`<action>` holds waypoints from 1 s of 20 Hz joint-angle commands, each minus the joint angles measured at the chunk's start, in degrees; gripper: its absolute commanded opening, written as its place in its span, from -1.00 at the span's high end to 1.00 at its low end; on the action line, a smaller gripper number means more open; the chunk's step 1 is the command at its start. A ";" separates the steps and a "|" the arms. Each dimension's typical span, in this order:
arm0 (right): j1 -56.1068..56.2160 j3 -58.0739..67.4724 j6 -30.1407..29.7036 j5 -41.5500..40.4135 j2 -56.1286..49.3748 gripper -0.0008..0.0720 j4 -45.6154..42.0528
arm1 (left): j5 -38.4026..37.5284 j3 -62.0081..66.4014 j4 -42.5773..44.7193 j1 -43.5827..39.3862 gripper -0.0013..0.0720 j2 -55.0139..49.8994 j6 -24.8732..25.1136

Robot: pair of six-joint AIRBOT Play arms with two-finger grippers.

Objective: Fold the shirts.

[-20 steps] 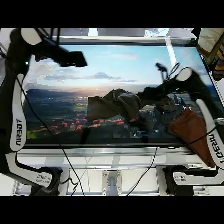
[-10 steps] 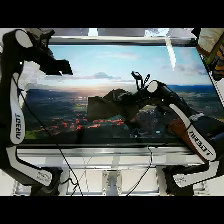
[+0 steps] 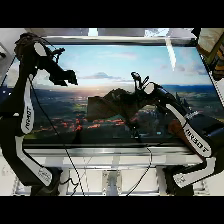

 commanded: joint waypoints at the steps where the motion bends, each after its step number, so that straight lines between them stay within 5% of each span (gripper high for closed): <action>1: -1.31 1.42 0.17 -2.71 1.03 0.92 -1.81 | 0.87 0.00 -1.33 0.02 -0.78 -1.53 -0.15; 9: -6.01 9.40 10.75 17.59 10.62 0.92 -28.02 | 1.84 0.00 -12.09 -0.87 -0.78 -6.71 -0.20; 14: -6.05 9.38 12.50 31.36 16.44 0.93 -36.92 | 0.50 0.00 -11.87 -4.11 -0.78 -10.88 0.07; 20: -6.05 9.35 13.53 36.15 21.24 0.93 -41.75 | 2.54 0.00 -11.47 -6.38 -0.78 -13.49 -0.74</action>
